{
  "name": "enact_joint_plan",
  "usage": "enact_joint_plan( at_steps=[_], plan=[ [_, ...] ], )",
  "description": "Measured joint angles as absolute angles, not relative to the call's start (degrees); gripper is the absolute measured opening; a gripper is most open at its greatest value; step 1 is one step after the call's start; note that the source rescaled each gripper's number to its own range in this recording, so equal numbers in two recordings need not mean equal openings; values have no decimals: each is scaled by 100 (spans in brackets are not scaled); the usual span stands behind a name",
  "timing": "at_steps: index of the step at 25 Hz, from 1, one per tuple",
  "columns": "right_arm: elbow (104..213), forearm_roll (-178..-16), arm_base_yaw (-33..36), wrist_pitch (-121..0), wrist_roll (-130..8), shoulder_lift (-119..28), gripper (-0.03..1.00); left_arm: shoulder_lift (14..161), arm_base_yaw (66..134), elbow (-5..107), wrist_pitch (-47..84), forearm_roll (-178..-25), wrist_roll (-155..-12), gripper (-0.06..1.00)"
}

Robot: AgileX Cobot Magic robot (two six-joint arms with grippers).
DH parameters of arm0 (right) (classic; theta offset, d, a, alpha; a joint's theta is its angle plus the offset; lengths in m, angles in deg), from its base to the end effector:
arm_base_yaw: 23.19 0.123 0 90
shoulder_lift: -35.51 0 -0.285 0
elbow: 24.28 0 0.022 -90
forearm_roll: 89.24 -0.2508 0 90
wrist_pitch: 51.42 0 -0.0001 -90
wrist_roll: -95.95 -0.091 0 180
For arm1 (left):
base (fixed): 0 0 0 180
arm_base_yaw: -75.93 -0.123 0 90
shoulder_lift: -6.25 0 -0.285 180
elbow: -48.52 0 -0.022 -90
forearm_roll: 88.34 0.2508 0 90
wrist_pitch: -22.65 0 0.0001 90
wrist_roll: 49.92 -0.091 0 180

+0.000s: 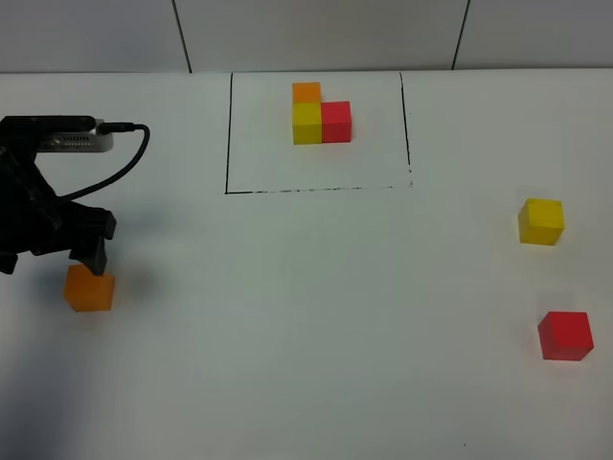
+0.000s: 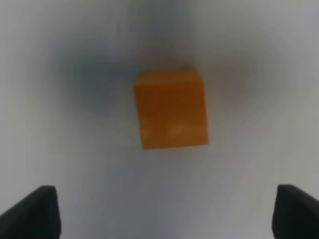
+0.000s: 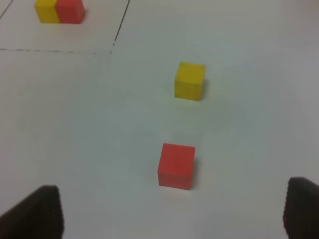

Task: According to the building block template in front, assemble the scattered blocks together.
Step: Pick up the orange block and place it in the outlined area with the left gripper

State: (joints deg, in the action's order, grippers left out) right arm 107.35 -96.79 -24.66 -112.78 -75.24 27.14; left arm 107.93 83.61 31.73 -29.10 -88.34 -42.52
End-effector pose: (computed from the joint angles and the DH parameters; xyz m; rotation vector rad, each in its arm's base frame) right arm -0.0042 0.0106 0.2781 -0.1379 2.0497 0.0469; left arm 0.3013 -0.0406 0.2122 0.0073 2.9722 -0.0334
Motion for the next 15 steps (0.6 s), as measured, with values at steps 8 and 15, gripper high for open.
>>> enact_joint_plan(
  at_steps=[8, 15],
  plan=[
    [10735, -9679, -2466, -11278, -7529, 2714, 78, 10806, 8361, 2793, -2269, -8701, -4117, 99],
    [10735, -9679, -2466, -11278, -7529, 2714, 78, 10917, 8361, 2599, -1695, -8834, -4111, 99]
  ],
)
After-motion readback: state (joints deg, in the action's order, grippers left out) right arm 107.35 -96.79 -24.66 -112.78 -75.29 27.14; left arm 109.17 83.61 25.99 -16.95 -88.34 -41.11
